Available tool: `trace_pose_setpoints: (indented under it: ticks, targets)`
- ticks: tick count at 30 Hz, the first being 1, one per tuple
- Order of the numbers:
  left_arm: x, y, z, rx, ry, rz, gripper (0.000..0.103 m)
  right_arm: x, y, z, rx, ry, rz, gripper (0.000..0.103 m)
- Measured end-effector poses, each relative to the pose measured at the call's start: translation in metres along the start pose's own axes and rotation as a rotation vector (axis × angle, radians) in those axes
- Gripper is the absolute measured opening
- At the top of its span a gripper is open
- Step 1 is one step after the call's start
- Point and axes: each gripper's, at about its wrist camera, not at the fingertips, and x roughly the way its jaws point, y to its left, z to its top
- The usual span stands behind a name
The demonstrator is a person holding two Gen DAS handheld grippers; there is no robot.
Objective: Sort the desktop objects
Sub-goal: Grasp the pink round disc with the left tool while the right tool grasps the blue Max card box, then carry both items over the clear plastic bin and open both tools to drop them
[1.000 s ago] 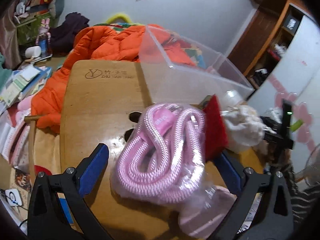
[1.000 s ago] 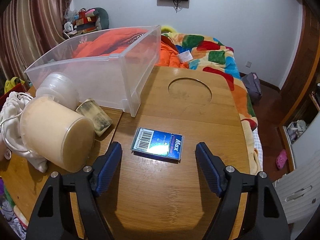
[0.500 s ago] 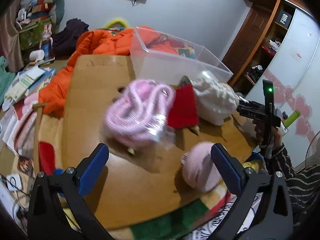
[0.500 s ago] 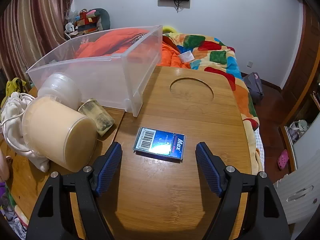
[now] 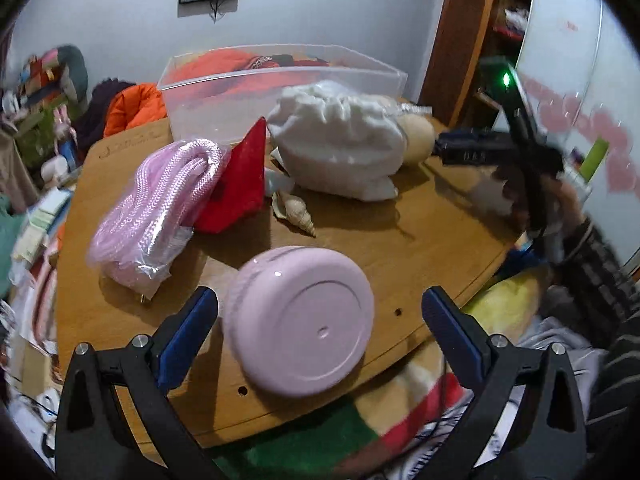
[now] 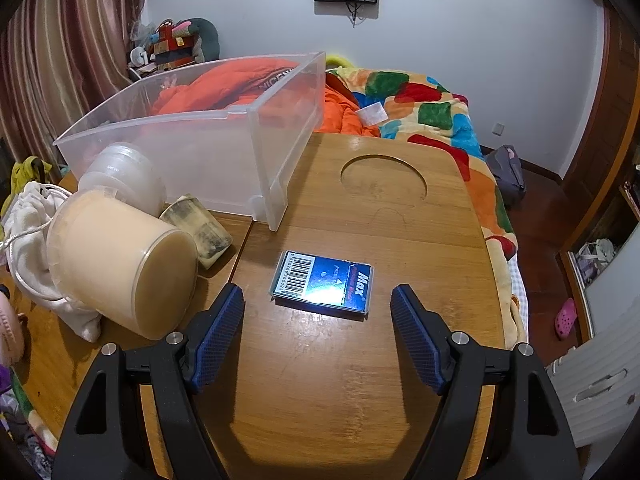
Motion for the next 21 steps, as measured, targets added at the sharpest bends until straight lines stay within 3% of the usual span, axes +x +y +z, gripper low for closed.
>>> trace_pose_setpoints:
  ticks: [3,6,10,12,21]
  targets:
    - [0.001,-0.003,-0.008,0.022,-0.013,0.059,0.103,0.002,0.001,0.002,-0.001,0.002,-0.005,0.073]
    - [0.001,-0.004,-0.012,0.027,-0.027,0.100,0.101,0.003,0.000,0.005,0.005,-0.002,-0.004,0.064]
    - [0.003,-0.001,-0.015,0.021,-0.013,0.122,0.072,0.001,-0.001,0.005,0.012,-0.017,-0.007,0.047]
    - [0.004,0.002,-0.014,0.014,-0.018,0.126,0.064,0.000,-0.002,0.004,0.019,-0.022,-0.007,0.046]
    - [-0.003,0.000,-0.006,-0.001,-0.052,0.144,0.063,-0.015,-0.005,-0.008,0.027,-0.051,0.002,0.046]
